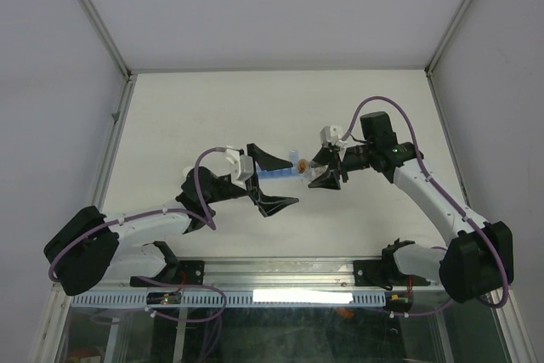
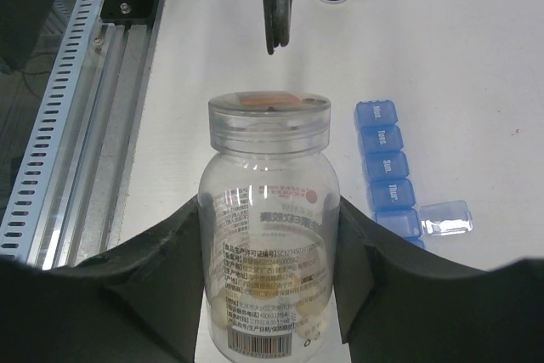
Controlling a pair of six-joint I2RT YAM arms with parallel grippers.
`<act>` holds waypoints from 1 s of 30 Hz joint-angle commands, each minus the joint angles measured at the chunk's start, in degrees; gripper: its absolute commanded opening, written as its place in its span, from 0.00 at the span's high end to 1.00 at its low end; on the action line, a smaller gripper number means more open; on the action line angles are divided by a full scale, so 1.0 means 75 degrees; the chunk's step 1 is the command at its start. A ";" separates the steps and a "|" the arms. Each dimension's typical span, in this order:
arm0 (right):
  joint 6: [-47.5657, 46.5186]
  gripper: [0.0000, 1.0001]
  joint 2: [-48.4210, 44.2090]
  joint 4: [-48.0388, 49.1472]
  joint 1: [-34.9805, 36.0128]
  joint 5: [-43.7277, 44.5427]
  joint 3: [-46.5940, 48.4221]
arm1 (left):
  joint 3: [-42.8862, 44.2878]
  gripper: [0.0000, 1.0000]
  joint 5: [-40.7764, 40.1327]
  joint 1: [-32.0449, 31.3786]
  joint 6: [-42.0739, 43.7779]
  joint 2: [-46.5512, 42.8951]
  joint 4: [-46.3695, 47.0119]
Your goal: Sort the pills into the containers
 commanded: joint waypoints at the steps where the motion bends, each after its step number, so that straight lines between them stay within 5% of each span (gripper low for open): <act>1: -0.0404 1.00 -0.0056 -0.0008 -0.0002 -0.0334 0.0131 | 0.0343 0.02 0.0619 0.0171 0.0152 0.0178 0.0406; 12: -0.0718 1.00 -0.0078 -0.0158 0.0060 -0.0370 0.0114 | 0.0351 0.03 0.0673 0.0194 0.0070 0.0266 0.0545; 30: -0.0925 1.00 -0.0120 -0.0246 0.0083 -0.0440 0.0072 | 0.1242 0.23 0.0870 0.0196 0.0419 0.0828 -0.0430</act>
